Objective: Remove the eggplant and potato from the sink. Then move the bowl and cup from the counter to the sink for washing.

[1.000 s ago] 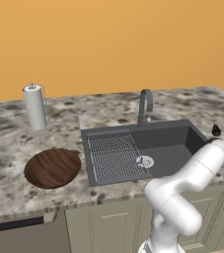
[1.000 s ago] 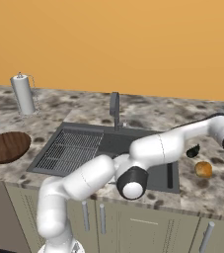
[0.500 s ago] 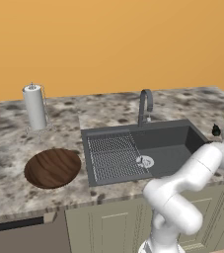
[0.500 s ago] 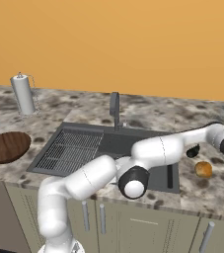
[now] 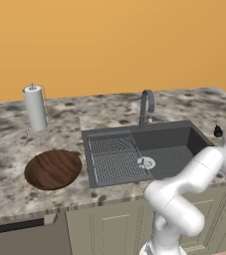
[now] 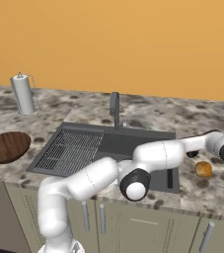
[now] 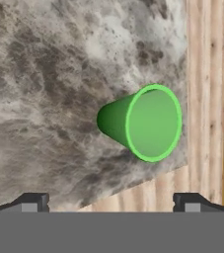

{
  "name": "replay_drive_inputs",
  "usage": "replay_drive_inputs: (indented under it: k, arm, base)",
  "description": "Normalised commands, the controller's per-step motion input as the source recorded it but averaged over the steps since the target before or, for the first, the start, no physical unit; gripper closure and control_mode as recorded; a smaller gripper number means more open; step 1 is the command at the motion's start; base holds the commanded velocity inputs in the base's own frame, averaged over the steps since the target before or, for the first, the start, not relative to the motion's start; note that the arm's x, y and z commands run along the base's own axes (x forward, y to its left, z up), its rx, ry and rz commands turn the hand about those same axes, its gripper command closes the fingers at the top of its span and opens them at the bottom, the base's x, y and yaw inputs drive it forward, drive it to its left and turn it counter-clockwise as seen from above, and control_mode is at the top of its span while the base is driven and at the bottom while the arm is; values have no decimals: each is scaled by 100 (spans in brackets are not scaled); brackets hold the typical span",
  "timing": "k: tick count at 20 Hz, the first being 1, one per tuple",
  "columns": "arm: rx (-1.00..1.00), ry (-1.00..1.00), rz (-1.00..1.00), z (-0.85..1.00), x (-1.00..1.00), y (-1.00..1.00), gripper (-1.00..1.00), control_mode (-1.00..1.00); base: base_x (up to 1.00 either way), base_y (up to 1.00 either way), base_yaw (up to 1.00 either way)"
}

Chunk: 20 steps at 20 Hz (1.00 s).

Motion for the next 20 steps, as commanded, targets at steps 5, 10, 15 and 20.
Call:
replay_drive_inputs:
  k: [5, 10, 15, 20]
  arm:
    - [11, 8, 4, 19, 16, -23, -100, -100]
    - [13, 6, 7, 22, 17, -22, -100, -100]
    - [13, 4, 9, 28, 19, -23, -100, -100]
    - [13, 1, 12, 32, 20, -21, -100, -100]
  base:
    - [0, 0, 0]
    - [0, 0, 0]
    - [0, 0, 0]
    - [0, 0, 0]
